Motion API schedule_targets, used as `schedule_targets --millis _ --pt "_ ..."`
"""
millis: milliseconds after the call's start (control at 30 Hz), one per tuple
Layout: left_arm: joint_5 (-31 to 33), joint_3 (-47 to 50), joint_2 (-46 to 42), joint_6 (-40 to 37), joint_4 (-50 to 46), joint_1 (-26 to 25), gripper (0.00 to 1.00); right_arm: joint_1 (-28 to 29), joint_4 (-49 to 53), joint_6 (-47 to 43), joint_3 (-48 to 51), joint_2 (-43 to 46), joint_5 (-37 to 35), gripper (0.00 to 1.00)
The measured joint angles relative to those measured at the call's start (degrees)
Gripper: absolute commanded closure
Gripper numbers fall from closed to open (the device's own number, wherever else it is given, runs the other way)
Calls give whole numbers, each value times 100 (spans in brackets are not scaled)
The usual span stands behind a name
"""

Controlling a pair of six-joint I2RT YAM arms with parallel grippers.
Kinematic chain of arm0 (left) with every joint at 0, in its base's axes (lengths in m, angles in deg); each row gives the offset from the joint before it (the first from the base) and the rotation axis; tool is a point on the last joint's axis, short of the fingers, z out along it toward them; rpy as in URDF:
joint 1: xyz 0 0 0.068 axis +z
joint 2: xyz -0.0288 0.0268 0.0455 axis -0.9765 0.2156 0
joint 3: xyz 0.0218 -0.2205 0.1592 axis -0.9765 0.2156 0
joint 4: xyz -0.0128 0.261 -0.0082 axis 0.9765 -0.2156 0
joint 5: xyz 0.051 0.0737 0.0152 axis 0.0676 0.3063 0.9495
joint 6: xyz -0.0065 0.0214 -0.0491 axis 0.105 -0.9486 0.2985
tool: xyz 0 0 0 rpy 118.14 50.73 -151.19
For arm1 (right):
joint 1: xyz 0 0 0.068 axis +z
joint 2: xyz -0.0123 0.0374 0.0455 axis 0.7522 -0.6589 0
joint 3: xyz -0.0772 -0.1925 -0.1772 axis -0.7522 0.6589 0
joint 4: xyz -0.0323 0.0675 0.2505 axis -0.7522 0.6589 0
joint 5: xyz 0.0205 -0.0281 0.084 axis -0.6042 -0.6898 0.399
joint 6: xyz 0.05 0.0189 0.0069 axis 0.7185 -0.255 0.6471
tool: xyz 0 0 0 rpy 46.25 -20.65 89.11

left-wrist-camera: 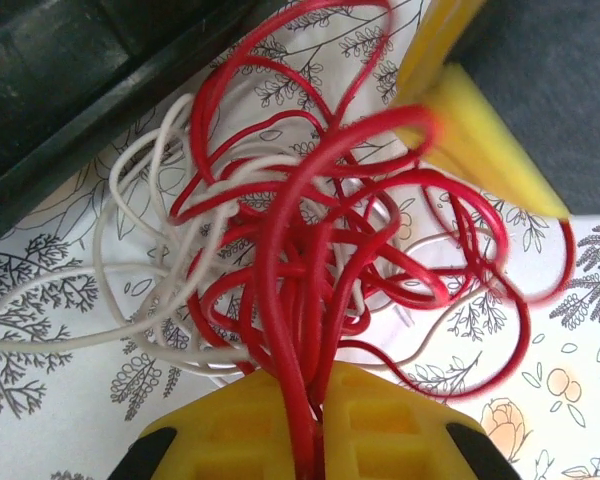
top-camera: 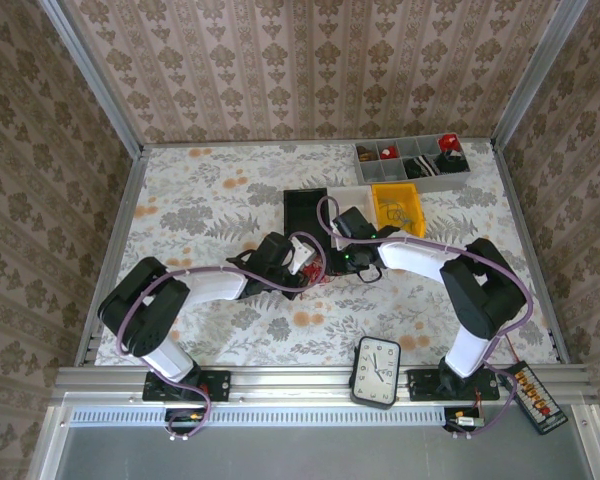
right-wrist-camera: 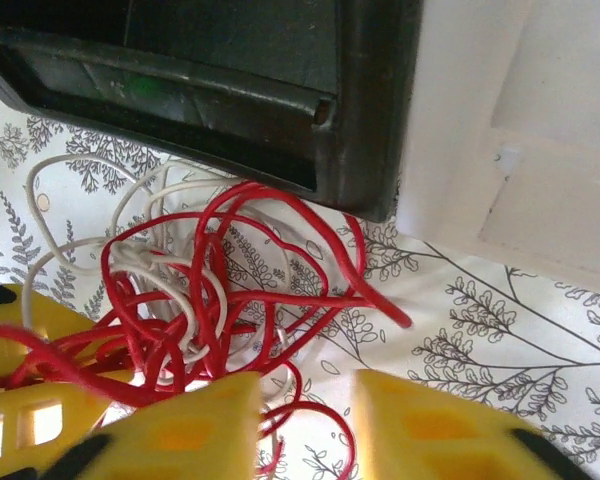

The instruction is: Untangle the cables

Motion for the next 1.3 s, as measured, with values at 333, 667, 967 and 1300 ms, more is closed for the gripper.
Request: schedule_targets --millis 333,667,967,1300 --pt "0 0 42 0 90 0 100 -50 63 -63 0 -17 13 57" --pt "2 0 66 0 105 0 100 -66 105 -98 0 -50 173 69" --pt "22 0 81 2 133 0 100 -105 90 -109 9 -120 369 98" --pt "151 0 79 81 175 -33 100 -859 188 802 990 848 -686 100"
